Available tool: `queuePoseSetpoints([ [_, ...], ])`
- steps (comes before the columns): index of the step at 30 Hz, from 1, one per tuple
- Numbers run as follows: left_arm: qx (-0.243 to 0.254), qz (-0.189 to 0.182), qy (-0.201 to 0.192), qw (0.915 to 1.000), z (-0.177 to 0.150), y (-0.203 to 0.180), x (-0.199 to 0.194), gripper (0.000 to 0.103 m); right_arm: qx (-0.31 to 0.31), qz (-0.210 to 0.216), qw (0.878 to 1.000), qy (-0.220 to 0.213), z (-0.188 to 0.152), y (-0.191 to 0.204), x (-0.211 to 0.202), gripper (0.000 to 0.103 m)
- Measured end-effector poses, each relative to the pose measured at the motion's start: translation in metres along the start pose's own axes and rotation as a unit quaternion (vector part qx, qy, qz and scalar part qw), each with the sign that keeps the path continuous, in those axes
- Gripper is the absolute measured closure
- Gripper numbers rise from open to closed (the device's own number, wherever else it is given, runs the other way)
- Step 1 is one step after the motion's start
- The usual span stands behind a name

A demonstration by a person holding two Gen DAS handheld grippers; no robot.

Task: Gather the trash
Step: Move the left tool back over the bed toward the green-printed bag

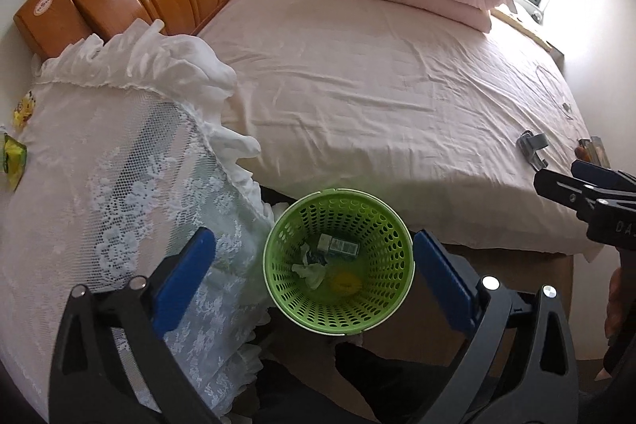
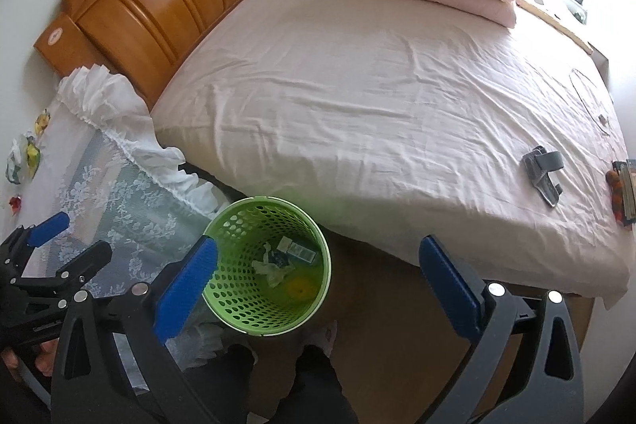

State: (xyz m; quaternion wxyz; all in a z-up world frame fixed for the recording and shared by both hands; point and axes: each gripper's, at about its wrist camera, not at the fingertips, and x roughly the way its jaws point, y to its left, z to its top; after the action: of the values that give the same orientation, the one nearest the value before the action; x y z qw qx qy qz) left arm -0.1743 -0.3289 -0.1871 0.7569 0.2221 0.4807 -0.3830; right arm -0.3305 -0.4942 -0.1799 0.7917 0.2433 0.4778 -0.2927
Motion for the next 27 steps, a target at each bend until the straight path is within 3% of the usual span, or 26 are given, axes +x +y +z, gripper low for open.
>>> queuePoseSetpoints([
  [6,-0.025,0.020,-0.016,0.9994,0.003,0.021,-0.019,0.008,-0.016,0.025,1.000,0.000,0.007,0.026,0.002,0.003],
  [12,-0.095,0.068,-0.052,0.9919,-0.004,0.078,-0.067,0.008,-0.065,0.078,0.995,-0.018,0.022,0.088,-0.001,0.002],
  [15,-0.136,0.101,-0.070,0.9830,-0.016,0.114,-0.095,0.008,-0.095,0.108,0.989,-0.022,0.031,0.127,-0.003,0.003],
  [20,-0.215,0.153,-0.088,0.9604,-0.048,0.176,-0.137,0.008,-0.165,0.160,0.973,-0.034,0.037,0.210,-0.015,0.002],
  [27,-0.299,0.195,-0.086,0.9302,-0.095,0.245,-0.163,0.008,-0.238,0.195,0.951,-0.037,0.026,0.292,-0.027,0.002],
])
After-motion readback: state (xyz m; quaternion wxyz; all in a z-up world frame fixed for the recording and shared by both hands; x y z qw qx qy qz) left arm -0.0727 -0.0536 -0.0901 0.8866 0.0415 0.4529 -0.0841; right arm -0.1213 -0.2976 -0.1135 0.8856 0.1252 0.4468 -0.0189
